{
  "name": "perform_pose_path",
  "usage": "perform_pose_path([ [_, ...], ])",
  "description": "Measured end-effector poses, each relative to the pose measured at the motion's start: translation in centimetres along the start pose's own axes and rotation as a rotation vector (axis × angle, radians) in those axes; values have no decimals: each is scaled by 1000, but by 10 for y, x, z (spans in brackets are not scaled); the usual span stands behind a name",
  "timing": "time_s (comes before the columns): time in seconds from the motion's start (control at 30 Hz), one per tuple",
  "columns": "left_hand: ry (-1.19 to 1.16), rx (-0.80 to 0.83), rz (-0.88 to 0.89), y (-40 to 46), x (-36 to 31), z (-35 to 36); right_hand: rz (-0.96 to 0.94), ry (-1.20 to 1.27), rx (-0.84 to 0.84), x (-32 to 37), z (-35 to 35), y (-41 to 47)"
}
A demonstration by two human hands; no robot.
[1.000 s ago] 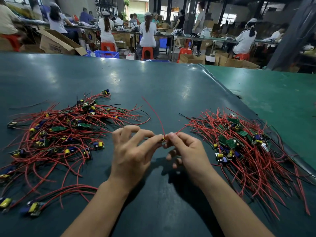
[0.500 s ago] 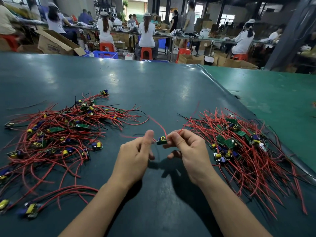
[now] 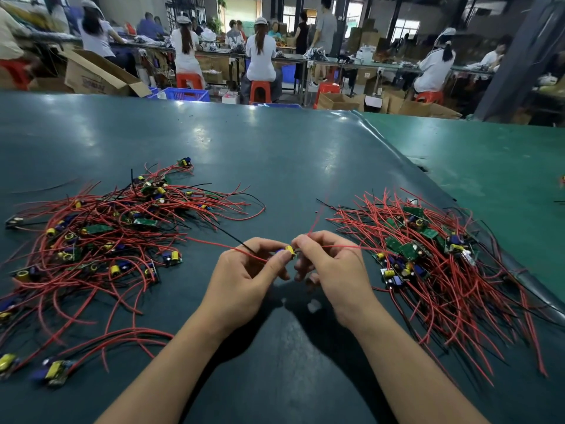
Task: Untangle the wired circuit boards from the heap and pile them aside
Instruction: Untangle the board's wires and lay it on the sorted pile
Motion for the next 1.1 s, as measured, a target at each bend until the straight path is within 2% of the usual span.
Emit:
perform_pose_path([
  [0.07,-92,-29,-29,2,1,-4,140,214,-102,-5,-3,1],
  [0.13,-173,-81,-53,4,3,-10,193,391,-189,-4,-10,4],
  [0.2,-199,-103,-59,6,4,-12,179,460,-150,-2,-11,5],
  [0.33,-210,-68,-63,4,3,-8,161,329,25,-5,8,-3],
  [0.5,-165,-21,-65,3,4,-5,110,234,6,-7,7,-3],
  [0.73,-181,-3,-89,5,4,-7,16,175,123,3,11,-3],
  [0.9,-239,-28,-75,4,3,-3,-31,160,-40,5,4,1],
  [1.1,-262,-129,-31,5,2,-12,-39,215,-448,7,-46,10],
])
Point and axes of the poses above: each hand's wrist, its own y-axis towards the middle knuckle, its own z-axis out of the palm, x = y × z, the point moved 7 cm from there along y, towards the middle knuckle, and after that the axes turned 14 degrees about -z, right-handed, at the moved point
